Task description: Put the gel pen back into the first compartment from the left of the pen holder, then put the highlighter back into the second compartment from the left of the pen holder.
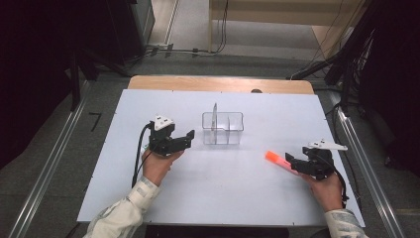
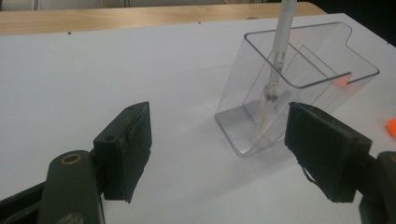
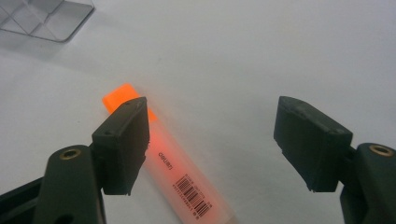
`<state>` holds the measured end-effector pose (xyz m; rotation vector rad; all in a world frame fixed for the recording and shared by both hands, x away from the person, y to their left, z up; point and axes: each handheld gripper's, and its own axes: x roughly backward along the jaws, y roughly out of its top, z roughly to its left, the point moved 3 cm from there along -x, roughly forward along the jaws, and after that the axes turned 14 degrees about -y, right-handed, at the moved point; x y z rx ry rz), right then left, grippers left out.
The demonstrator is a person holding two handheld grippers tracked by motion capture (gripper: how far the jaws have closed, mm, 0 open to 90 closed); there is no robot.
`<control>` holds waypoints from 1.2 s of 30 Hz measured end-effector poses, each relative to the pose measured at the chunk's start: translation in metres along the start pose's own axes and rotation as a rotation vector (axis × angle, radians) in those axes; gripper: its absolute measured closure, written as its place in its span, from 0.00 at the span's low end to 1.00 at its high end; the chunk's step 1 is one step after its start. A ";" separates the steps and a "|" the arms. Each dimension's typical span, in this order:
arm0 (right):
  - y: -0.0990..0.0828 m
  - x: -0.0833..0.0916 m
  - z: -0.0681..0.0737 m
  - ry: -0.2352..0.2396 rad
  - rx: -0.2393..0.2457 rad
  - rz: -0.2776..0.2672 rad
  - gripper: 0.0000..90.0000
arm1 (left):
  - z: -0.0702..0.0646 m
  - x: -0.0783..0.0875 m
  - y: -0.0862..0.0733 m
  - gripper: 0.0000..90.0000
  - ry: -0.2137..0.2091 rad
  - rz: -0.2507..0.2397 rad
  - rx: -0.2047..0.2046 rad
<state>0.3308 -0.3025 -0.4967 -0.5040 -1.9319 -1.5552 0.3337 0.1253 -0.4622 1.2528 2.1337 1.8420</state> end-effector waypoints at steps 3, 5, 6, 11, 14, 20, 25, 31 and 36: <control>0.000 0.000 0.000 0.002 0.002 -0.001 0.28 | 0.001 0.002 -0.004 0.26 0.001 0.006 0.005; 0.000 0.000 0.001 0.000 0.004 0.000 0.28 | 0.001 0.003 -0.005 0.25 0.001 0.010 0.006; 0.000 0.000 0.000 -0.001 0.004 0.001 0.28 | 0.001 0.003 -0.006 0.24 -0.002 0.009 0.008; -0.001 0.001 0.000 -0.002 0.005 0.001 0.28 | -0.001 0.008 -0.008 0.23 -0.007 -0.001 0.000; -0.001 0.001 0.000 -0.002 0.004 0.001 0.28 | -0.002 0.012 -0.008 0.22 -0.006 -0.013 0.002; -0.001 0.002 -0.001 0.001 0.005 -0.003 0.28 | 0.002 0.019 -0.008 0.21 -0.006 -0.029 0.015; -0.001 0.001 0.000 0.006 0.007 -0.001 0.28 | 0.005 0.024 -0.010 0.21 -0.002 -0.036 0.029; -0.002 0.000 0.002 0.017 0.021 0.003 0.26 | 0.008 0.029 -0.014 0.20 0.002 -0.044 0.043; -0.003 0.000 0.003 0.023 0.024 0.009 0.25 | 0.010 0.033 -0.016 0.20 0.008 -0.043 0.043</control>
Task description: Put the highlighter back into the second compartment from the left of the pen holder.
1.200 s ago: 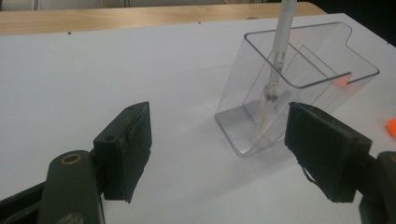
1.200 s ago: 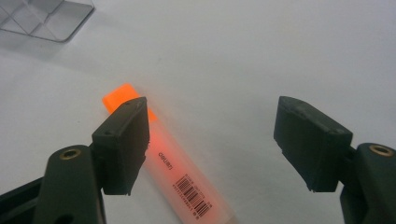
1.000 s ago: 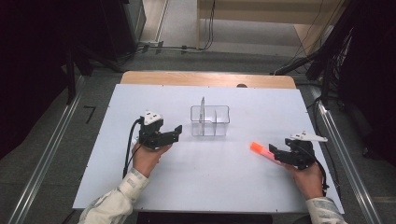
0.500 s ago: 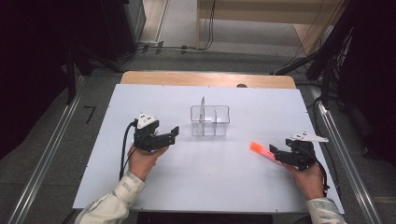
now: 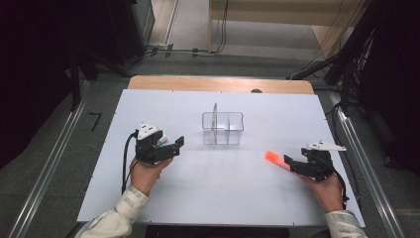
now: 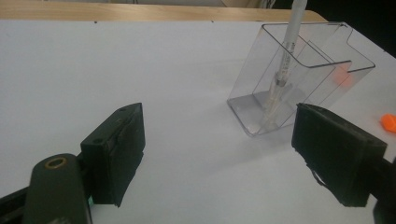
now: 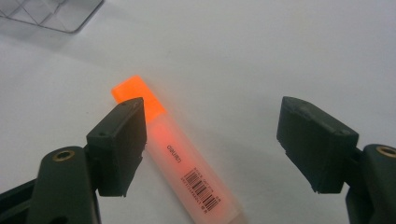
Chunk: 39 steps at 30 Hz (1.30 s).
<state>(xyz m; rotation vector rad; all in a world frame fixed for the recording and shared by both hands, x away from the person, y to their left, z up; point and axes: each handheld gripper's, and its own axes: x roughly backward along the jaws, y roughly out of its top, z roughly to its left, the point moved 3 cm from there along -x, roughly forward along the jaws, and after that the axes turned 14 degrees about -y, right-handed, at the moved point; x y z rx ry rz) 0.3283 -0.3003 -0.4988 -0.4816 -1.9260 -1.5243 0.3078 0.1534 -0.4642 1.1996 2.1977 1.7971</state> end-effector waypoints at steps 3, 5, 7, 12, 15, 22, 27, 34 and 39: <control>0.000 0.000 0.001 0.003 0.004 -0.001 0.25 | 0.002 0.002 -0.003 0.20 0.006 0.006 0.006; 0.000 -0.001 0.002 0.005 0.009 0.001 0.25 | 0.004 0.004 -0.004 0.20 0.006 0.008 0.010; 0.000 -0.001 0.002 0.004 0.011 0.002 0.25 | 0.005 0.005 -0.006 0.20 0.010 0.012 0.010; 0.000 -0.001 0.003 0.003 0.021 0.003 0.25 | 0.007 0.007 -0.010 0.20 0.012 0.026 0.014; -0.001 -0.002 0.005 0.008 0.035 0.005 0.25 | 0.007 0.009 -0.010 0.20 0.013 0.022 0.015; -0.001 -0.003 0.007 0.018 0.044 0.013 0.25 | 0.009 0.011 -0.012 0.20 0.019 0.024 0.019; -0.001 -0.006 0.010 0.025 0.054 0.020 0.25 | 0.008 0.010 -0.013 0.20 0.017 0.028 0.012; 0.001 -0.008 0.015 0.030 0.072 0.025 0.25 | 0.006 0.008 -0.014 0.20 0.013 0.035 0.008; 0.002 -0.010 0.020 0.031 0.087 0.030 0.25 | 0.005 0.007 -0.014 0.20 0.012 0.042 0.005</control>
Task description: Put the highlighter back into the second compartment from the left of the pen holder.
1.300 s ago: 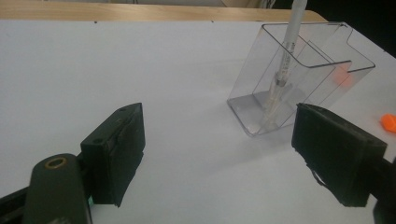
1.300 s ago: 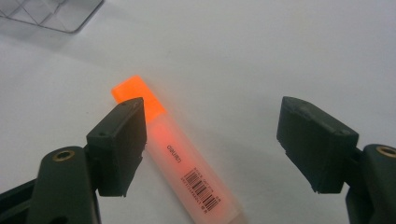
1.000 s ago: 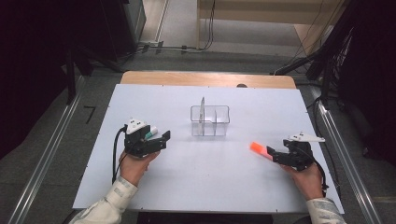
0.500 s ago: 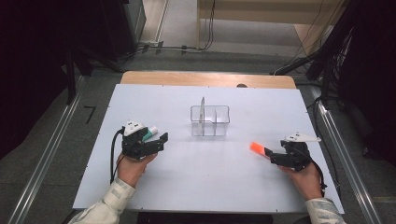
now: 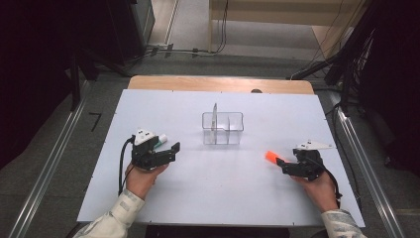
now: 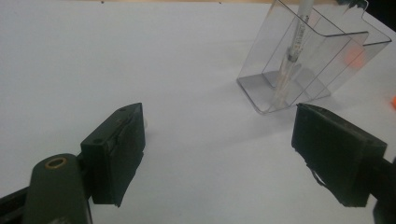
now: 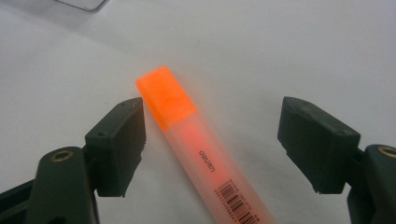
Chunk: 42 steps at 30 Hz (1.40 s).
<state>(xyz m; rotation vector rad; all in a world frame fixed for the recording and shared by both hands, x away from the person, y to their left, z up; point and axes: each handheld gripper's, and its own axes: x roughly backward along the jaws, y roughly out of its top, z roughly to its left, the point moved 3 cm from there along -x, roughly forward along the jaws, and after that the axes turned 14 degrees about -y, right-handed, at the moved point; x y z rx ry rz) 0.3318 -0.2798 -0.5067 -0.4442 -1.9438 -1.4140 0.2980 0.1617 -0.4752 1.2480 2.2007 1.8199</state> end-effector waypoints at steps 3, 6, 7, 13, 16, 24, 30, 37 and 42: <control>0.002 -0.001 0.002 0.000 0.003 -0.002 0.25 | 0.000 0.000 0.000 0.20 0.001 -0.003 0.000; 0.003 -0.003 0.004 -0.003 0.014 -0.003 0.25 | 0.000 0.000 0.000 0.20 -0.001 0.000 -0.001; 0.003 -0.003 0.005 -0.004 0.017 -0.001 0.25 | 0.000 0.000 0.000 0.20 -0.003 0.001 -0.001; 0.005 -0.006 0.009 -0.002 0.036 -0.017 0.25 | 0.000 -0.001 -0.001 0.20 -0.002 0.005 -0.004; 0.004 -0.009 0.010 -0.001 0.044 -0.003 0.25 | 0.000 -0.001 -0.001 0.20 -0.002 0.005 -0.003; 0.003 -0.012 0.014 0.000 0.060 0.012 0.25 | 0.000 -0.002 -0.001 0.20 -0.005 0.005 -0.001; 0.002 -0.015 0.016 -0.002 0.080 0.021 0.26 | -0.001 -0.002 -0.001 0.20 -0.007 0.005 -0.001; 0.002 -0.016 0.016 -0.001 0.084 0.023 0.29 | -0.001 -0.002 -0.001 0.20 -0.012 0.005 0.006; 0.002 -0.016 0.017 0.002 0.089 0.023 0.30 | -0.001 -0.002 -0.001 0.20 -0.011 0.005 0.010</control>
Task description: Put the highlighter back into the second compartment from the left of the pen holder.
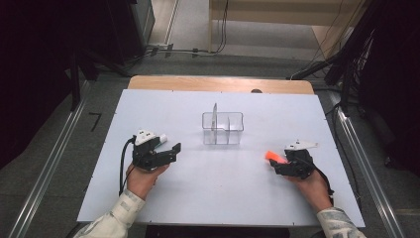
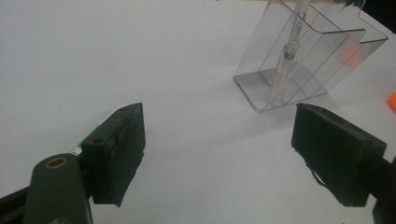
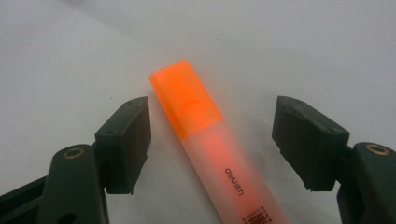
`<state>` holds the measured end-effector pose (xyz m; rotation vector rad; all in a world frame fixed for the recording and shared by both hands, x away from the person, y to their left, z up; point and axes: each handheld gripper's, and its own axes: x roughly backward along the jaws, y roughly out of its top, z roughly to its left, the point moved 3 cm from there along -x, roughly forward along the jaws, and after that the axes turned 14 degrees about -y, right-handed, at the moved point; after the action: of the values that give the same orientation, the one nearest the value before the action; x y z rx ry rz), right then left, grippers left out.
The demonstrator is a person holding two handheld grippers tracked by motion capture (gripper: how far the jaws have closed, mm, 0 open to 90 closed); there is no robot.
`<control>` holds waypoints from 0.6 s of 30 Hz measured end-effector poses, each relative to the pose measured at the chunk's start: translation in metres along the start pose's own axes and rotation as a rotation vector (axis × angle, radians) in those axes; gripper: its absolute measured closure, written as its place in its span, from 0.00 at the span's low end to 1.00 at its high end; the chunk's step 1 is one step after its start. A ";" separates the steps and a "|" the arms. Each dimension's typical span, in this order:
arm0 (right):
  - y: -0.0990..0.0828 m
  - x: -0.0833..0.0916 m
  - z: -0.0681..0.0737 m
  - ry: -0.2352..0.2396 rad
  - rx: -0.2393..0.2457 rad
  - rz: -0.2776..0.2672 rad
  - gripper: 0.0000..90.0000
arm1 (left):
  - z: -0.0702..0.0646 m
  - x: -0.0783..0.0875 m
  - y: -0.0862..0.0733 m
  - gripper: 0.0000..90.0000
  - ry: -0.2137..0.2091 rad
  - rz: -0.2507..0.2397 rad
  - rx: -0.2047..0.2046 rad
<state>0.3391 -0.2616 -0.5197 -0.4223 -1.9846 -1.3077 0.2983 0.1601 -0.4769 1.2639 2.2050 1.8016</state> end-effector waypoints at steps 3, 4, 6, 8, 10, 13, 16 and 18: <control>0.000 0.000 0.000 -0.002 0.008 0.002 0.31 | 0.000 0.000 0.000 0.20 -0.001 -0.001 0.001; 0.000 -0.001 0.001 -0.001 0.009 0.005 0.31 | 0.000 0.000 0.000 0.20 -0.001 -0.001 0.001; 0.000 -0.002 0.002 -0.001 0.017 0.002 0.31 | 0.000 0.000 0.000 0.20 -0.002 0.000 0.000; 0.001 -0.003 0.003 -0.004 0.025 0.004 0.33 | 0.000 0.000 0.000 0.20 -0.003 0.002 -0.003; 0.001 -0.003 0.005 -0.005 0.031 0.006 0.33 | 0.000 0.000 0.000 0.20 -0.003 0.002 -0.002; 0.002 -0.004 0.006 -0.008 0.045 0.005 0.34 | 0.000 0.000 0.000 0.20 -0.001 0.000 0.000; 0.002 -0.005 0.006 -0.008 0.042 0.003 0.35 | 0.000 -0.001 0.000 0.20 -0.002 0.003 -0.001; 0.003 -0.005 0.007 -0.006 0.037 0.002 0.36 | 0.000 0.000 0.000 0.20 -0.004 0.003 -0.003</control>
<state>0.3418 -0.2537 -0.5233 -0.4105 -2.0097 -1.2673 0.2982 0.1595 -0.4773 1.2701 2.1994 1.8012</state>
